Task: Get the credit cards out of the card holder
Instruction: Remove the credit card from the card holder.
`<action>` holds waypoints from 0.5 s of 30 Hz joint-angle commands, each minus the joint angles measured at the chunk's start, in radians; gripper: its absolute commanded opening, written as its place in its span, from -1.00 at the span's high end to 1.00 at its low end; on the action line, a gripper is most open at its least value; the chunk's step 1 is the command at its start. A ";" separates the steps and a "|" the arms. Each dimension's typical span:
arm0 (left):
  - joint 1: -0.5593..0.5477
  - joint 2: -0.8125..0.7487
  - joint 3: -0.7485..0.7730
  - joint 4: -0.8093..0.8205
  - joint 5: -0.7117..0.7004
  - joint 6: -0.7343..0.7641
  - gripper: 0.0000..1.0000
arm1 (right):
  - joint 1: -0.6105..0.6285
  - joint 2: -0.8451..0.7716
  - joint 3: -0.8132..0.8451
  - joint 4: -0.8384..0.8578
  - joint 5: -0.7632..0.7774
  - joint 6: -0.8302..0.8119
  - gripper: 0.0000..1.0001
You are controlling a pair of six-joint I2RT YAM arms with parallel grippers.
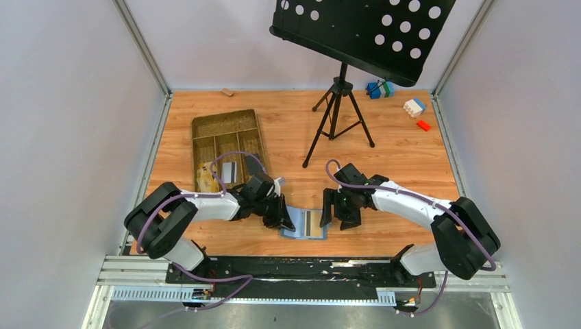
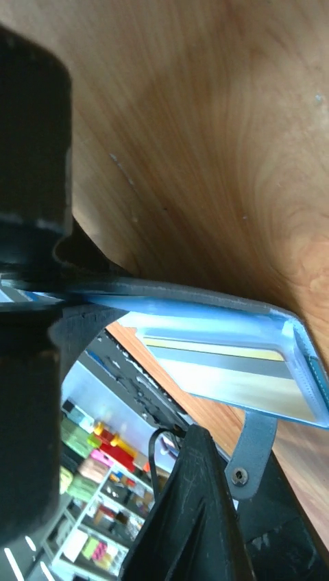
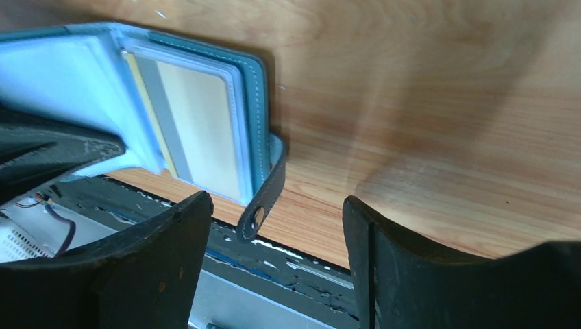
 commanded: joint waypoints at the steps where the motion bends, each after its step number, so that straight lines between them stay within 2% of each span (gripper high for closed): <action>1: -0.007 0.015 0.058 0.035 0.013 -0.005 0.93 | 0.005 -0.054 -0.033 0.049 -0.009 -0.005 -0.43; 2: -0.007 0.007 0.073 0.007 0.009 0.009 1.00 | 0.005 -0.062 -0.038 0.053 -0.007 -0.008 -0.47; 5: -0.007 -0.023 0.114 -0.044 0.005 0.027 1.00 | 0.006 -0.092 -0.047 0.074 0.003 -0.010 -0.73; 9: -0.006 -0.056 0.160 -0.040 0.052 0.001 1.00 | -0.007 -0.198 -0.105 0.219 -0.057 0.016 -0.99; 15: -0.005 -0.129 0.201 -0.015 0.094 -0.079 1.00 | -0.105 -0.378 -0.197 0.361 -0.168 0.091 -1.00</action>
